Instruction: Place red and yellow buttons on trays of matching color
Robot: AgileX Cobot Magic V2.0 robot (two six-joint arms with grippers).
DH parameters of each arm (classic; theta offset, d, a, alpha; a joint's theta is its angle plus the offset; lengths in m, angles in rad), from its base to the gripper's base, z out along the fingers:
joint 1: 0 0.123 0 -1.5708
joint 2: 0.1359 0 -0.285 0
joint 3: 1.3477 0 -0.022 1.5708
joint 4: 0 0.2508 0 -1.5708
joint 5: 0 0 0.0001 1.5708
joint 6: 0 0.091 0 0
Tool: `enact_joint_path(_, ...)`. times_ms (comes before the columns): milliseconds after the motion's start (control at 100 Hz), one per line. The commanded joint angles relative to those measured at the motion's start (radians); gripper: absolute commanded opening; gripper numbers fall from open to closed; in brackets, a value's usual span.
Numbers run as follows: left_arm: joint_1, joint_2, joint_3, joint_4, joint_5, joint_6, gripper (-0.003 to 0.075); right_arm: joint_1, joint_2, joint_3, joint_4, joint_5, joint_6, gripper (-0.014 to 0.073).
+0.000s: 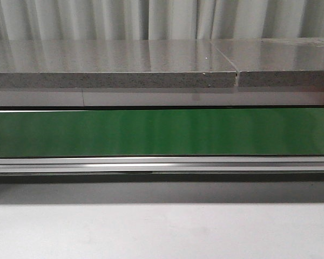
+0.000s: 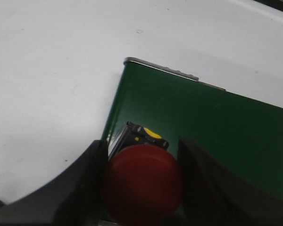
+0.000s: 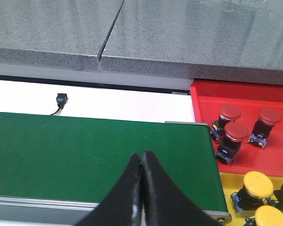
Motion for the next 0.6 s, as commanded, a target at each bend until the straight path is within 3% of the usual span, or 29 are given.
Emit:
enact_joint_path(0, -0.032, -0.017, -0.014, -0.023, -0.08, 0.001, 0.0167, 0.002, 0.003, -0.026, -0.006, -0.069, -0.005, -0.0065)
enact_joint_path(340, -0.053, 0.078, -0.014, -0.023, -0.084, 0.014, 0.0184, 0.002, 0.003, -0.026, -0.006, -0.069, -0.005, -0.0065)
enact_joint_path(440, -0.053, 0.08, -0.014, -0.034, -0.086, 0.023, 0.0277, 0.002, 0.003, -0.026, -0.006, -0.069, -0.005, -0.0065)
enact_joint_path(590, -0.053, 0.08, -0.016, -0.044, -0.09, 0.023, 0.0479, 0.002, 0.003, -0.026, -0.006, -0.069, -0.005, -0.0065)
